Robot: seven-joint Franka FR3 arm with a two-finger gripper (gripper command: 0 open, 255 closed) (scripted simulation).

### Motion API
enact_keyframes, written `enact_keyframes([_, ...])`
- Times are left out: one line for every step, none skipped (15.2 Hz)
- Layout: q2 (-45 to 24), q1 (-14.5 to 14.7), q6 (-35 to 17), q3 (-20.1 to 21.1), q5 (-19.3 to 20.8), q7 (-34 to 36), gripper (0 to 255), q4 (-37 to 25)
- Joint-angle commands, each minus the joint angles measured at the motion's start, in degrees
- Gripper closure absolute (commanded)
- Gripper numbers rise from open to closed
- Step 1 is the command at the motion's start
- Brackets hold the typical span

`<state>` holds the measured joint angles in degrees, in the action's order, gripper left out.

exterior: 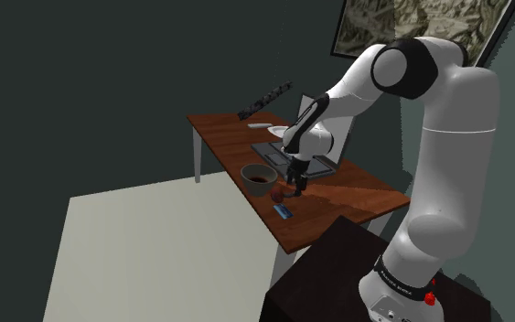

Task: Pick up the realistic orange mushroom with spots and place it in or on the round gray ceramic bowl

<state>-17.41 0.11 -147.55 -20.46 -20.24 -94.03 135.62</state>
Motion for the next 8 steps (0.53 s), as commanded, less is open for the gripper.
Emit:
enact_keyframes([-1.45, -0.38, -1.55, 0.84, -1.2, -1.31, 0, -0.11])
enact_keyframes([-2.21, -0.61, -2.16, 1.25, -1.86, -1.77, 0, -0.19])
enact_keyframes([-2.96, -0.86, -2.77, 1.68, -2.51, -2.24, 0, -0.29])
enact_keyframes([-3.4, -1.02, -3.11, 1.94, -2.88, -2.5, 0, -0.35])
enact_keyframes([-3.4, -1.02, -3.11, 1.94, -2.87, -2.49, 0, -0.34])
enact_keyframes([-3.4, -1.03, -3.11, 1.94, -2.87, -2.49, 0, -0.35])
enact_keyframes([-3.4, -1.03, -3.11, 1.94, -2.87, -2.49, 0, -0.35])
enact_keyframes([-3.4, -1.03, -3.11, 1.94, -2.87, -2.49, 0, -0.35])
